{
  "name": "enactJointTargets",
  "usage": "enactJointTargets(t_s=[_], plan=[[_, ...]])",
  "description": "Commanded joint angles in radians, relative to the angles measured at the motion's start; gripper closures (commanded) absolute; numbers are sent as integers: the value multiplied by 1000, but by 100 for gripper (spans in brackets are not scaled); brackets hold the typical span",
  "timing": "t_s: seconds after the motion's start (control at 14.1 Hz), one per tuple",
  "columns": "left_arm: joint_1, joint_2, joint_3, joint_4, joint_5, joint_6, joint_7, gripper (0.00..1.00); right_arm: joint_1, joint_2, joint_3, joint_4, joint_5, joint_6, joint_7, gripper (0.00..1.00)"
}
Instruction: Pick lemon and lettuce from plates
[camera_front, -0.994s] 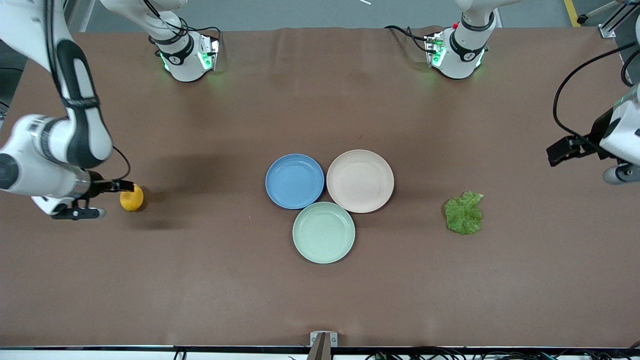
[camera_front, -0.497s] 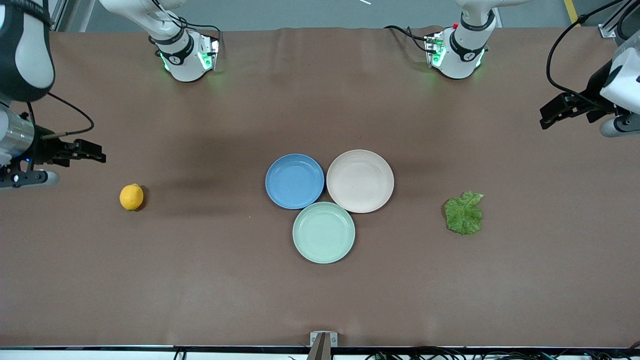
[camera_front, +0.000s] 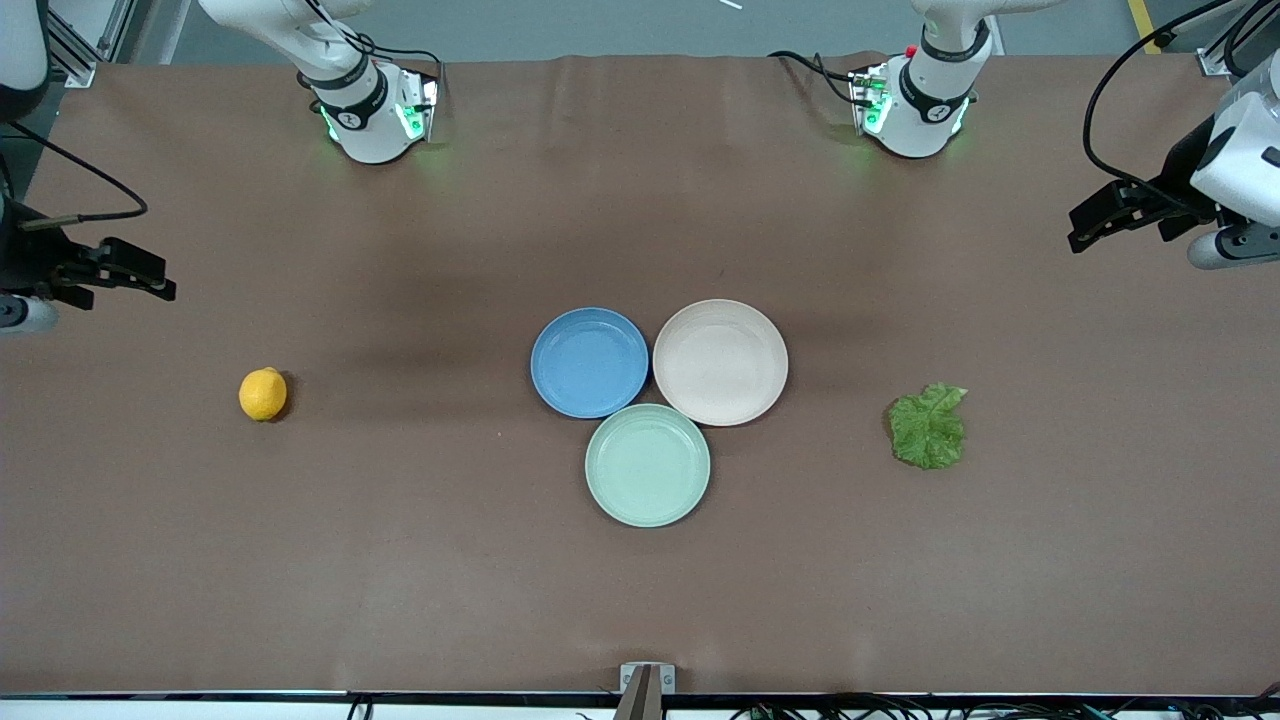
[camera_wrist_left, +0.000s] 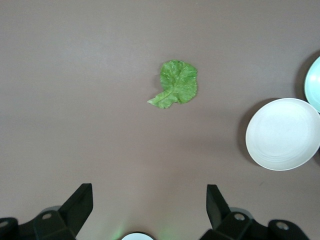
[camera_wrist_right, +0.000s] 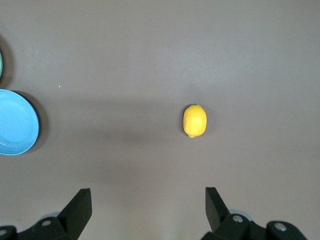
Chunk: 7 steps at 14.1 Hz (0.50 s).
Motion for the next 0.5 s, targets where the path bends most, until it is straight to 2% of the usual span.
enactJointTargets(t_s=[0.0,0.14,0.43], plan=[[6,-28,1,-10,-20,1,36,0,-6,5,-5,80,-13,-56,14,0],[6,-28,3,-10,-19,0,62,0,-7,5,-6,120,-16,-56,14,0],[6,-28,4,-10,-8,-2,68,0,-3,7,-5,123,-21,-53,18,0]])
